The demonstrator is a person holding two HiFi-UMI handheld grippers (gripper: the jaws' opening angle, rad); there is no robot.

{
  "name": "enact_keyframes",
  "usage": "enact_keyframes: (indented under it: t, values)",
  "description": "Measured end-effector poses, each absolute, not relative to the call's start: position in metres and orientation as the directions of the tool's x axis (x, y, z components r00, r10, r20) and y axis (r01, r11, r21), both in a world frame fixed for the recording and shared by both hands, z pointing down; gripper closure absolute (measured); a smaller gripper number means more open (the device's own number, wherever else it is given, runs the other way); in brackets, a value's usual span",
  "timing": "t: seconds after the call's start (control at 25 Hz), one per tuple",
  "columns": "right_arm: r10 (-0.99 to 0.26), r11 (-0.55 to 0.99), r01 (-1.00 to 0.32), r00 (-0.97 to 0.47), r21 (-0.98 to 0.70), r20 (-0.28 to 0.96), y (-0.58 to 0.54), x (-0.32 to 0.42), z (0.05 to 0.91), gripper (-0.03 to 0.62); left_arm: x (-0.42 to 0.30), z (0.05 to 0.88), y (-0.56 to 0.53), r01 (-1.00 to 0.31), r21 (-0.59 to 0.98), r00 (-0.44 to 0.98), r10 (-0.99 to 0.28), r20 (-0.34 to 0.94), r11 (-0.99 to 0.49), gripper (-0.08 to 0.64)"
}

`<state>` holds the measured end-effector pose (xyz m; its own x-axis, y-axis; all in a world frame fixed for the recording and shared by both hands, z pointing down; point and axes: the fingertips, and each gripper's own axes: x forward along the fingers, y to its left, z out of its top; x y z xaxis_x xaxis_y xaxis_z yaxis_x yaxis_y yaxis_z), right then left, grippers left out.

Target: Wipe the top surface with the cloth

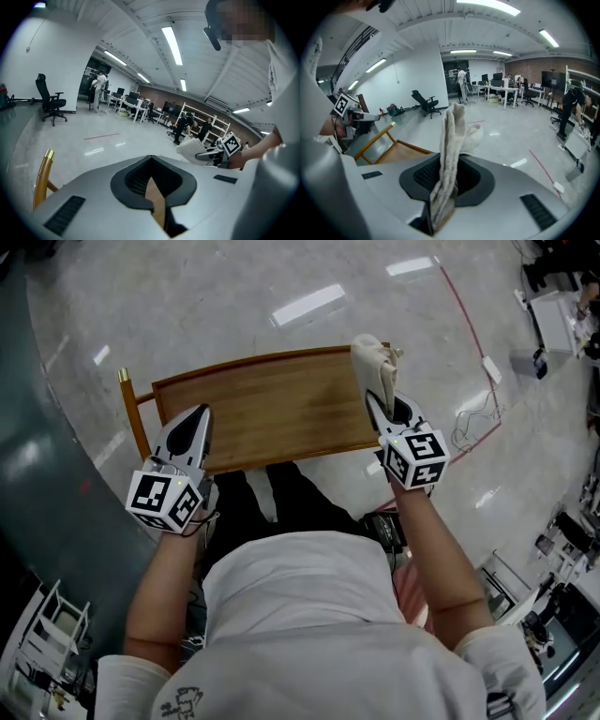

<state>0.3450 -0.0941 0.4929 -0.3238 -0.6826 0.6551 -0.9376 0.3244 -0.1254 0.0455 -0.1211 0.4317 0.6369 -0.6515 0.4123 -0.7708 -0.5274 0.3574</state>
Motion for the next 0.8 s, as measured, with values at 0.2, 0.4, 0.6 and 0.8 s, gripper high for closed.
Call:
enact_keyframes:
  t: [0.2,0.4,0.6,0.8]
  values:
    - [-0.614,0.232,-0.968,-0.223,-0.097,0.757,-0.106,0.388,0.573,0.516,0.026,0.454,-0.126,-0.798,0.353,0.603,-0.662,0.445,-0.489,0.552]
    - [-0.501,0.143,-0.986,-0.15,-0.09,0.852,-0.111,0.417,0.644,0.516,0.016,0.479,-0.126,-0.801,0.376,0.598,-0.652,0.466,-0.466,0.552]
    - [-0.43,0.103,-0.993,-0.096,-0.057,0.898,-0.121,0.429,0.685,0.517,0.015,0.502,-0.122,-0.784,0.42,0.619,-0.631,0.469,-0.457,0.552]
    - [-0.451,0.086,-0.996,-0.073,-0.038,0.889,-0.124,0.428,0.686,0.517,0.007,0.506,-0.11,-0.792,0.421,0.608,-0.634,0.478,-0.441,0.552]
